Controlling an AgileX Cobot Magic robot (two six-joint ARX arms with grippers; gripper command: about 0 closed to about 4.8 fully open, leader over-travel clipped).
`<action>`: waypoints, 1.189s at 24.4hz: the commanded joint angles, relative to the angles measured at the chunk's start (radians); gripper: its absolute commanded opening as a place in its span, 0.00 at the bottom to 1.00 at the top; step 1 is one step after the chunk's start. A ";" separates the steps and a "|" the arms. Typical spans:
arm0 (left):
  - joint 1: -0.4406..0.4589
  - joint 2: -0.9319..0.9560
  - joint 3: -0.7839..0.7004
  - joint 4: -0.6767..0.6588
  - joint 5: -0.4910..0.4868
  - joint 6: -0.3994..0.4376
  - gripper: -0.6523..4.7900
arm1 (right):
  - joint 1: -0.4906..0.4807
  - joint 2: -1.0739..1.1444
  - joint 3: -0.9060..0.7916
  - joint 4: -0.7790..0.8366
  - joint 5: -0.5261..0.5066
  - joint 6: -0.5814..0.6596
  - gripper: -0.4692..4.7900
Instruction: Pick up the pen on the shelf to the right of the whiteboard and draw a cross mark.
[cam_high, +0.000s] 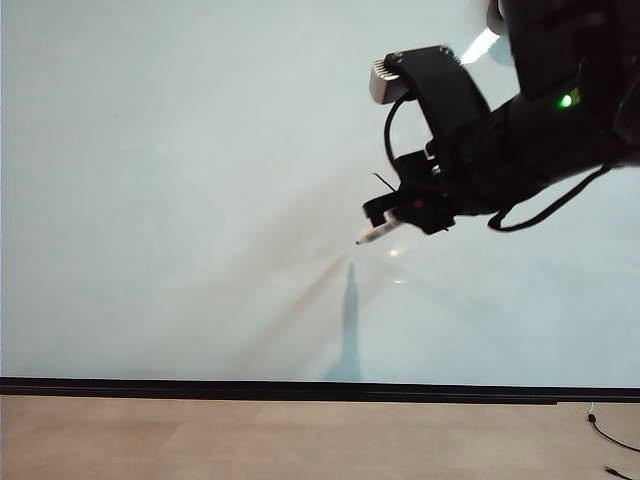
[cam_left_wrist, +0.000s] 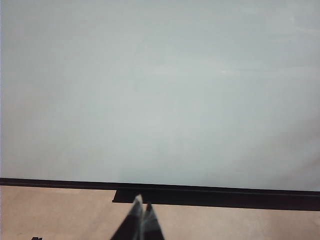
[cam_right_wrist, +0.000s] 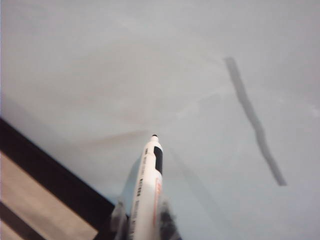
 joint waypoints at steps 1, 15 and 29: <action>0.000 0.000 0.003 0.013 0.001 0.005 0.11 | -0.016 -0.039 0.015 -0.055 -0.013 -0.025 0.08; 0.000 0.000 0.003 0.013 0.001 0.005 0.11 | -0.062 -0.088 0.015 -0.078 -0.024 -0.074 0.08; 0.000 0.000 0.003 0.013 0.000 0.005 0.11 | -0.093 -0.089 0.046 -0.077 -0.027 -0.090 0.08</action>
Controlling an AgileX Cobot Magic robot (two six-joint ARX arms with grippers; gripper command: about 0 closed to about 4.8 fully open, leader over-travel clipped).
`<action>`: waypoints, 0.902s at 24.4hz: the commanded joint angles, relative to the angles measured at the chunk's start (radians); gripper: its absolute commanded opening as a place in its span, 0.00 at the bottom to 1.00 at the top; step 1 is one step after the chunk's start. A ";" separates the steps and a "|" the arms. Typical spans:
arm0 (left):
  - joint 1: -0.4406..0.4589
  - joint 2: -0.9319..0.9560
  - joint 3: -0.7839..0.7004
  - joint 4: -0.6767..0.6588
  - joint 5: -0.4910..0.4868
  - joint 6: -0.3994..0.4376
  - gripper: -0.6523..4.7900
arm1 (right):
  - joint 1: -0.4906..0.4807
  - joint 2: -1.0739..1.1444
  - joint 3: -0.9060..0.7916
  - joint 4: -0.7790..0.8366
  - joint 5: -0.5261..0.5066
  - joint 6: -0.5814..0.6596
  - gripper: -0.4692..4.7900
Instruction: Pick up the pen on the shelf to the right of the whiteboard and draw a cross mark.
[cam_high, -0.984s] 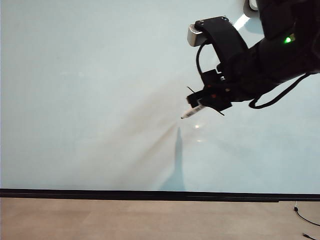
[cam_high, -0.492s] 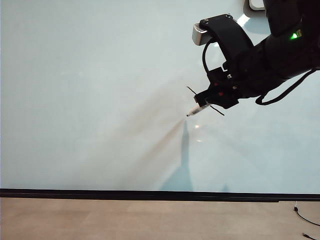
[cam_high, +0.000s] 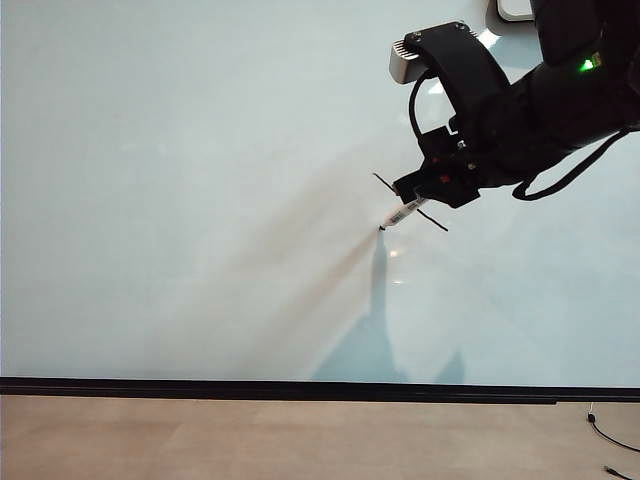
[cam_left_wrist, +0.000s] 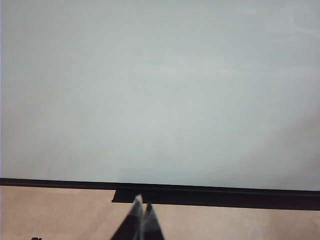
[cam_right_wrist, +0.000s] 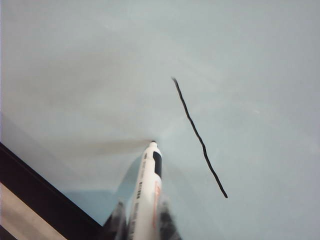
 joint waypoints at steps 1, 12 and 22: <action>0.000 0.001 0.003 0.013 0.000 0.004 0.11 | -0.008 -0.007 0.011 0.030 0.010 -0.005 0.08; 0.000 0.001 0.003 0.013 0.000 0.004 0.11 | -0.007 -0.066 0.011 0.010 0.014 -0.034 0.08; 0.000 0.001 0.003 0.013 0.000 0.004 0.11 | -0.008 -0.110 0.011 -0.029 0.050 -0.054 0.08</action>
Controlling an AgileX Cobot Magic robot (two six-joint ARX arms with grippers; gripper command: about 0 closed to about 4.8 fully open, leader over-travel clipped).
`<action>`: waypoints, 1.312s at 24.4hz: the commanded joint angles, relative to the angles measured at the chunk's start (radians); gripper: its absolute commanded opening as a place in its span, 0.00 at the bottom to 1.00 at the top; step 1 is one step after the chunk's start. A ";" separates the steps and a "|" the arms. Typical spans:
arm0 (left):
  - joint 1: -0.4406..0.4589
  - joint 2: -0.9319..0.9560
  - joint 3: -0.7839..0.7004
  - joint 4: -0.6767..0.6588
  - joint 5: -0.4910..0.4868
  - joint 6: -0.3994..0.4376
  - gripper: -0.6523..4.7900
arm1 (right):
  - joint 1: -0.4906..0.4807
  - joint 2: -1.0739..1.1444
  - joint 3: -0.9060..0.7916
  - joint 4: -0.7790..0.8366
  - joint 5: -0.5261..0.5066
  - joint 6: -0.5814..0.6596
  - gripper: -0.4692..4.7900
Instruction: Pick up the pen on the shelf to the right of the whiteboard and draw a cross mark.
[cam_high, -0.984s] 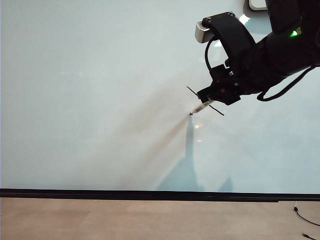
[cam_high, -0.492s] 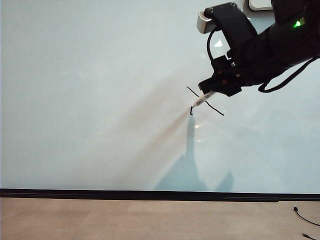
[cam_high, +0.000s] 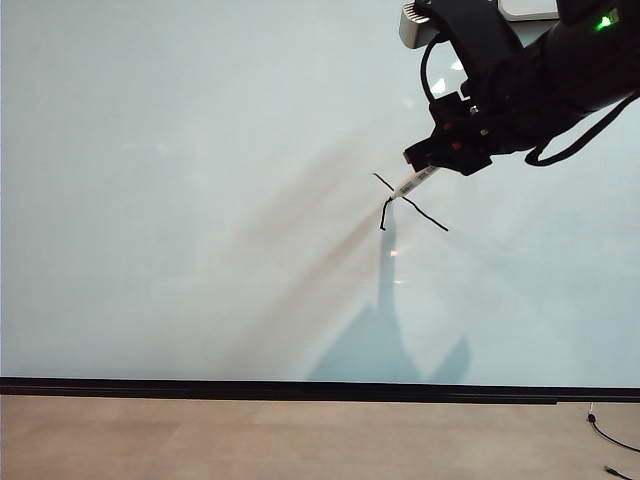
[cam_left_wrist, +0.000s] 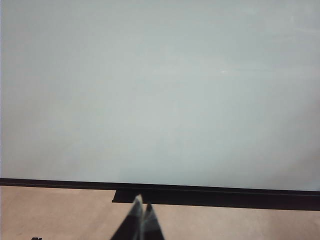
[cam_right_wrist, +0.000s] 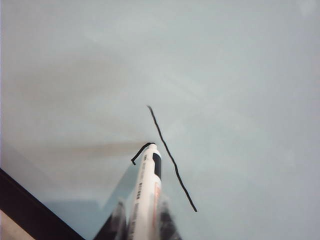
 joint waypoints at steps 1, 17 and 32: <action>0.000 0.000 0.003 0.013 0.000 0.004 0.11 | -0.004 -0.021 0.006 0.019 0.036 -0.013 0.08; 0.000 0.000 0.003 0.013 0.000 0.004 0.11 | -0.021 -0.115 0.006 -0.031 0.082 -0.055 0.08; 0.000 0.000 0.003 0.013 0.000 0.004 0.11 | -0.004 -0.171 -0.008 -0.065 0.130 -0.024 0.08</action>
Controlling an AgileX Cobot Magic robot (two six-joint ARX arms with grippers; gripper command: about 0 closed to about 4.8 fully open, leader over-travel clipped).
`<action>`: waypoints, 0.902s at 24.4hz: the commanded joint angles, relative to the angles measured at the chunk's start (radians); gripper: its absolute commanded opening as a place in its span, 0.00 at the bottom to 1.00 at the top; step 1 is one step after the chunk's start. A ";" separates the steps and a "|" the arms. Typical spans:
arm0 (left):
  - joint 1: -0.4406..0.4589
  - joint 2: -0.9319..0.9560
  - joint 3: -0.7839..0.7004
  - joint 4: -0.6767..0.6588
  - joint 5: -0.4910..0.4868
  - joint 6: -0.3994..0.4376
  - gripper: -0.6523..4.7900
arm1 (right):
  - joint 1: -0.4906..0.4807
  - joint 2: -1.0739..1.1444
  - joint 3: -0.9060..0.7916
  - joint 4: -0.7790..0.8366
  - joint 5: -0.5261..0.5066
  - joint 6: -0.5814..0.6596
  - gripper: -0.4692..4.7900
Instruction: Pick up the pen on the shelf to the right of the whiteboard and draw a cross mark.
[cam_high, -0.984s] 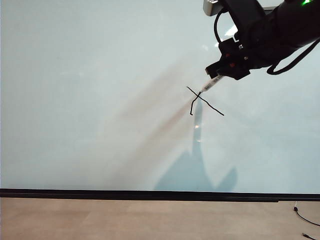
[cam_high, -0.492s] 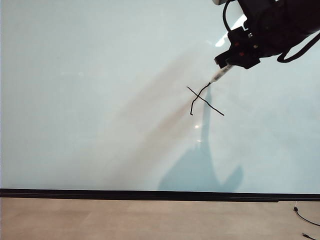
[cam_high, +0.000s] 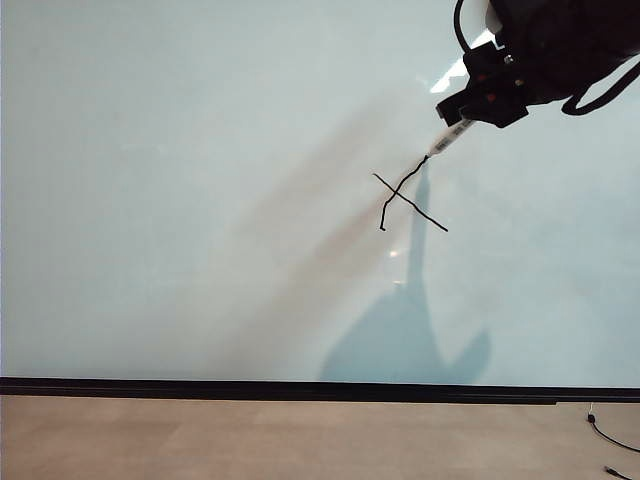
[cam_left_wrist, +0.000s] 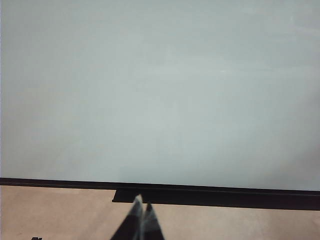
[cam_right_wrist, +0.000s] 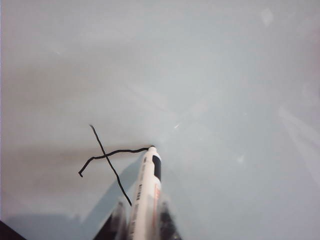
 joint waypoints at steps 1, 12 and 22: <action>0.000 0.000 0.003 0.013 0.000 0.005 0.11 | 0.040 -0.040 -0.016 0.008 0.077 0.035 0.08; 0.000 0.000 0.003 0.013 0.000 0.005 0.11 | 0.076 -0.250 -0.183 -0.032 0.113 0.090 0.08; 0.000 0.000 0.003 0.013 0.000 0.005 0.11 | 0.075 -0.551 -0.388 -0.108 0.135 0.133 0.08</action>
